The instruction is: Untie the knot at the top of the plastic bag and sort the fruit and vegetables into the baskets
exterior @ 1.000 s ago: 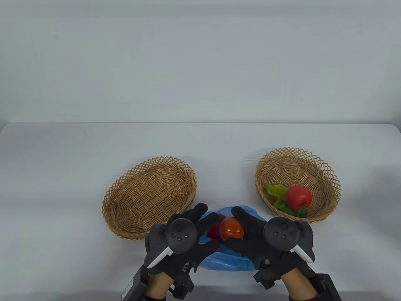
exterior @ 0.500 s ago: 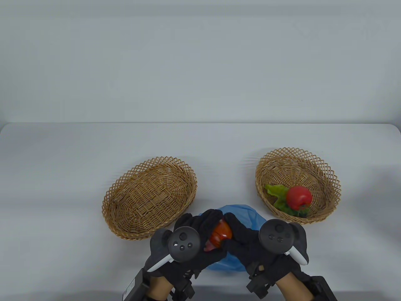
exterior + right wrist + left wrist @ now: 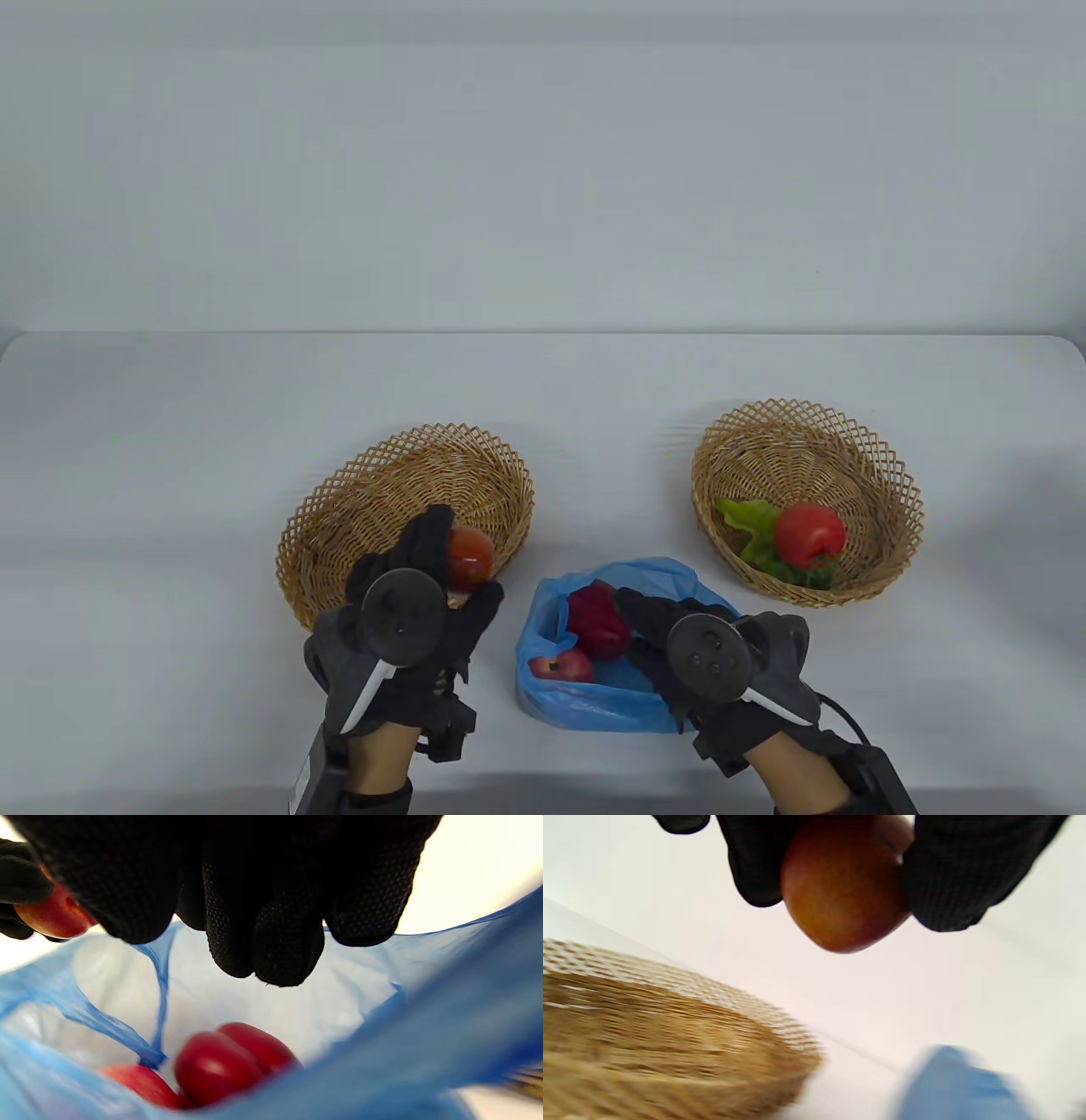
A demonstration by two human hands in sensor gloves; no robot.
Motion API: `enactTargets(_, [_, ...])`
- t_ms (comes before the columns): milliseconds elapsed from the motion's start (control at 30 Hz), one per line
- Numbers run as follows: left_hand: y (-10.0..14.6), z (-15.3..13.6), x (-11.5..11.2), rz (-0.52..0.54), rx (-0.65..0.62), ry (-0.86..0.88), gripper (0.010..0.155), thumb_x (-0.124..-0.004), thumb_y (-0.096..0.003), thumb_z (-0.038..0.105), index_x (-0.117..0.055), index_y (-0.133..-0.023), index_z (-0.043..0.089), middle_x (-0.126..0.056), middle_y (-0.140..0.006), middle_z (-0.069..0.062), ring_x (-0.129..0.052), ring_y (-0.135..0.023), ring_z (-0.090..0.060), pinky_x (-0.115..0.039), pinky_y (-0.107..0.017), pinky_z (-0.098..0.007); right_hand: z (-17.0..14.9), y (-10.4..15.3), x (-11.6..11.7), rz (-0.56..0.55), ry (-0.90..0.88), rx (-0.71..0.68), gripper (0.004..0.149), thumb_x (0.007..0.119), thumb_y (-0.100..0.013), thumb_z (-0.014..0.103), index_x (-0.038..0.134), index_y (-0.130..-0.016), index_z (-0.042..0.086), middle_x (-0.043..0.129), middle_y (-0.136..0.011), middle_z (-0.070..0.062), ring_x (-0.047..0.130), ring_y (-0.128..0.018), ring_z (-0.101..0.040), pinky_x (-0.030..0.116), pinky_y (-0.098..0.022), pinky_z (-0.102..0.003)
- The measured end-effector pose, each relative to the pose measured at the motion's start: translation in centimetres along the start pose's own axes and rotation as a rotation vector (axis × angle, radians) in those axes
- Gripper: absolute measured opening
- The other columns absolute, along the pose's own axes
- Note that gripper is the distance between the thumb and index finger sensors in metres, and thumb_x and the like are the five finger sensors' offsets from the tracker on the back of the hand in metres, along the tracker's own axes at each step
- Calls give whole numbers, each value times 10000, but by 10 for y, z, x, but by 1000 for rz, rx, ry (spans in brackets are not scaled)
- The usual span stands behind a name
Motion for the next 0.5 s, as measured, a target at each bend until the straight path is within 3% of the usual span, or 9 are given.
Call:
enactTargets(300, [-29,-39,-37,-117,308,-206,925,-844,-424,598,-321,-1143,343,-511,-1201,9,-709,-1060,-258,-389,-882,-590,2,-4,15,113,122,-11,615,934,-374,389,742,-947,272,967,-886,-33,940,-844,-292,755,-645,-541])
enactTargets(500, [-39,-64,-53,-216,454,-197,949,-798,-462,594,-189,-1143,339,-413,-1228,21,-627,-1105,-254,-330,-895,-579,4,-5,23,172,133,-21,619,936,-373,393,741,-949,275,965,-888,-31,939,-846,-285,752,-650,-538])
Point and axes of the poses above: the tracker on the back of each hand, its own z axis roughly to the thumb side, its own y axis roughly from the fingertips to the wrist, x = y × z, the point moved 2 cm from there along -y, roughly from the wrist to the fingertips
